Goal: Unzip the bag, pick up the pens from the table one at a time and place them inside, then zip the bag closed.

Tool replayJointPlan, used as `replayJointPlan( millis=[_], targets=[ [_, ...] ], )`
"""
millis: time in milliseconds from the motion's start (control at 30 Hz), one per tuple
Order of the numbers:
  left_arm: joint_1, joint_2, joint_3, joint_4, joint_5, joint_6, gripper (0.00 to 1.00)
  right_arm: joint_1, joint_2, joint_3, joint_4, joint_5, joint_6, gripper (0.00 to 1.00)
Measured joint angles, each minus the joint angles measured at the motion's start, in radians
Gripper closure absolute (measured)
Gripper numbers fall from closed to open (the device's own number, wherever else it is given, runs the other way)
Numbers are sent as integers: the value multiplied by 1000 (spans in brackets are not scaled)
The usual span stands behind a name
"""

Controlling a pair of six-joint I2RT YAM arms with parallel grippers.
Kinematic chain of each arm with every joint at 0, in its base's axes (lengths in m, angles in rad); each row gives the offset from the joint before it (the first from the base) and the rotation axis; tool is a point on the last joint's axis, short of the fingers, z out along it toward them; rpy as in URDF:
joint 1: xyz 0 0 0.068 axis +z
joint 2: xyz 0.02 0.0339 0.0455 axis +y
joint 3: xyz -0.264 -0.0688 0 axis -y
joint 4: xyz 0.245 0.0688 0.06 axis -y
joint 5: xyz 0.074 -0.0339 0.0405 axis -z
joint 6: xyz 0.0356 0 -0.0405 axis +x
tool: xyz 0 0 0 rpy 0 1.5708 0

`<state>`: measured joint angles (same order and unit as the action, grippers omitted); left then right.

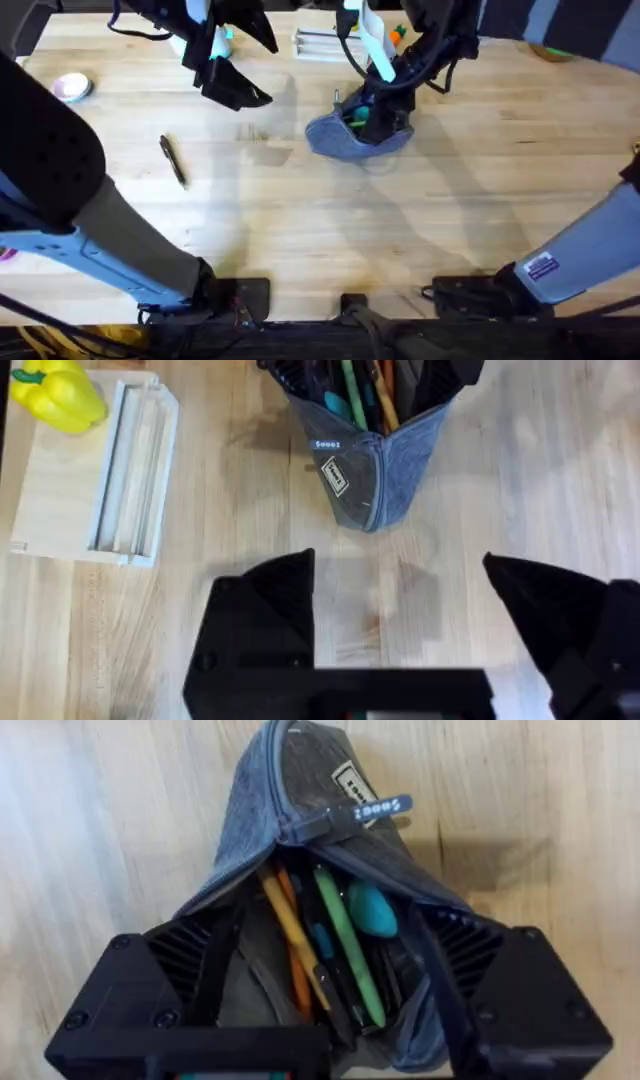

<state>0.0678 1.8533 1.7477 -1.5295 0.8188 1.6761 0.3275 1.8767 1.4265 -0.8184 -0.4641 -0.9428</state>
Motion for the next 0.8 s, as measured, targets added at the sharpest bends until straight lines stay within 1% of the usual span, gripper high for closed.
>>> replayJointPlan(
  millis=[67, 100, 200, 300, 433, 533, 633, 700, 800],
  targets=[
    [0, 0, 0, 0, 0, 0, 6, 0, 0, 0, 10, 0, 0, 6],
    [1, 0, 0, 0, 1, -41, 6, 0, 0, 0, 16, 0, 5, 5],
    [13, 0, 2, -2, 1, -128, 6, 0, -4, 0, 18, 0, 29, 5],
    [46, 0, 10, -4, 1, -218, 6, -2, -28, 0, 18, 0, 56, 5],
    [123, 0, 19, -33, 3, -319, 6, -13, -94, 0, 22, -1, 73, 5],
    [194, 0, 19, -59, 4, -388, 4, -30, -142, 0, 26, -2, 76, 5],
    [264, 0, 19, -79, 0, -443, 3, -52, -167, 0, 31, -1, 80, 5],
    [297, -1, 19, -88, -12, -467, 3, -66, -172, 0, 38, -1, 80, 5],
    [330, -14, 19, -86, -66, -510, 3, -85, -174, 0, 46, -1, 82, 5]
  ],
)
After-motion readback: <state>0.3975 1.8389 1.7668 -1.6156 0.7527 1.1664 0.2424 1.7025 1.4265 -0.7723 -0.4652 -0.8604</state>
